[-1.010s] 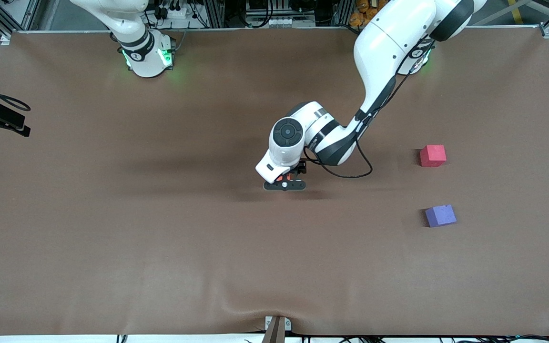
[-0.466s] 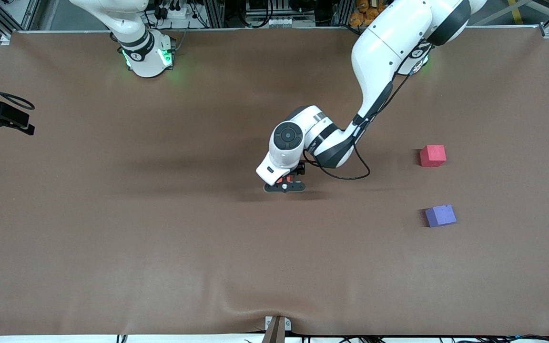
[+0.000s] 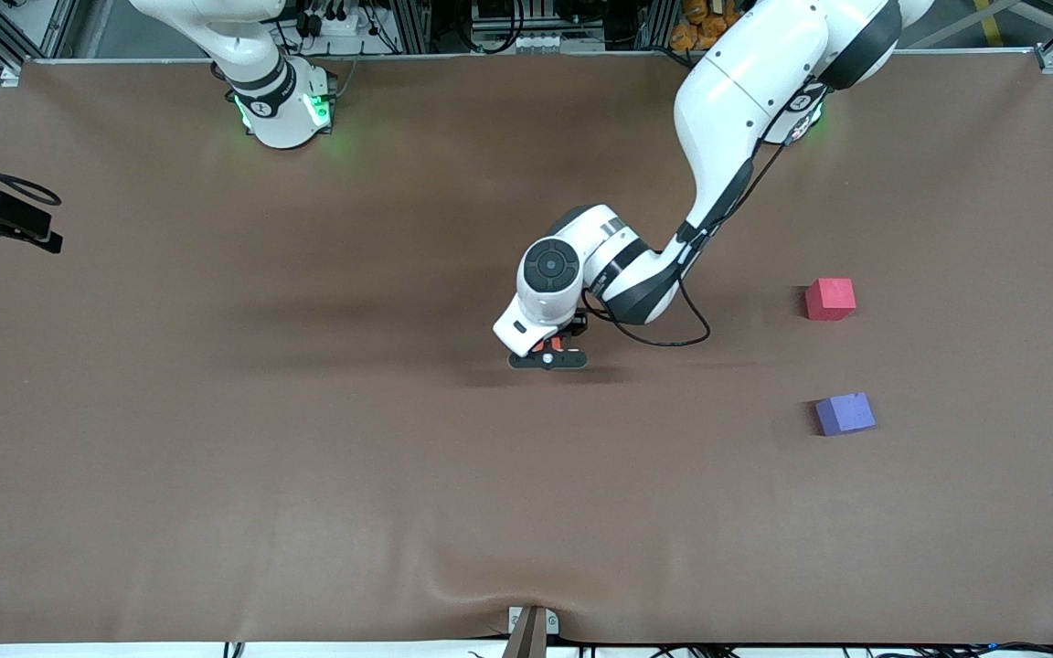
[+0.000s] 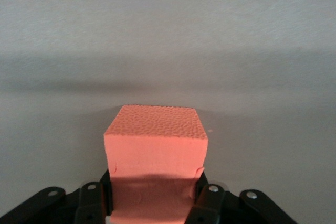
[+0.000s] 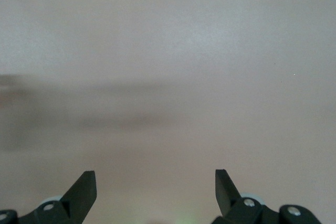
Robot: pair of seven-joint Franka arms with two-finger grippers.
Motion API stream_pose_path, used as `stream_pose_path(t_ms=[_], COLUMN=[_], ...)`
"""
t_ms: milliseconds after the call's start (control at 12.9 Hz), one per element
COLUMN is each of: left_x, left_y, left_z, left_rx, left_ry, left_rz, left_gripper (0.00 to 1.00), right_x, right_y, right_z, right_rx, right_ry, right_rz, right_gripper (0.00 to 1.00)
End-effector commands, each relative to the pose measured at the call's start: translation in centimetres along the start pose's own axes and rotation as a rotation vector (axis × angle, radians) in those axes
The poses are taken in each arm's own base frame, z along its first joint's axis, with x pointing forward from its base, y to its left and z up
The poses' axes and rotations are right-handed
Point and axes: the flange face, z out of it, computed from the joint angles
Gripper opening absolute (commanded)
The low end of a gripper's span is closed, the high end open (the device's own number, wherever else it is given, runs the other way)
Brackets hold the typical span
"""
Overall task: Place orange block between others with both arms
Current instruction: 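Grasp the orange cube with the left gripper while the right gripper retracts, then carry the orange cube with the left gripper between pink and purple cubes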
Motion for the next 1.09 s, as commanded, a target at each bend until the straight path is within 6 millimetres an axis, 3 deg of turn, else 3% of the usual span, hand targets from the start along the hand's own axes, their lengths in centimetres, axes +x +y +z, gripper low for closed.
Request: stream_pose_path(t_ms=[0, 155, 388, 544, 777, 1010], left_x=[1.2, 3.1, 7.0, 9.0, 11.1, 11.9], left_y=[-2.2, -5.5, -13.6, -19.9, -30.3, -39.5], left_z=[-4.8, -10.6, -18.8, -21.8, -23.6, -21.1], left_rx=[0.056, 0.061, 0.025, 0.032, 0.071, 0.093], left_ry=[0.014, 0.043, 0.082, 0.061, -0.009, -0.071], left_rz=[-0.057, -0.107, -0.227, -0.212, -0.145, -0.101], left_gripper=[0.00, 0.00, 0.00, 0.00, 0.00, 0.00], right_x=[-0.6, -0.6, -1.5, -2.4, -3.4, -3.6], right_y=[0.0, 0.0, 0.3, 0.4, 0.6, 1.2], right_z=[-0.7, -0.9, -1.4, -2.2, -3.1, -2.9], right_rx=[0.014, 0.013, 0.017, 0.018, 0.019, 0.022], right_ry=[0.004, 0.007, -0.011, -0.008, 0.007, -0.011], right_rz=[0.000, 0.000, -0.004, -0.004, 0.001, 0.012], right_gripper=[1.00, 1.00, 1.00, 1.00, 1.00, 1.00])
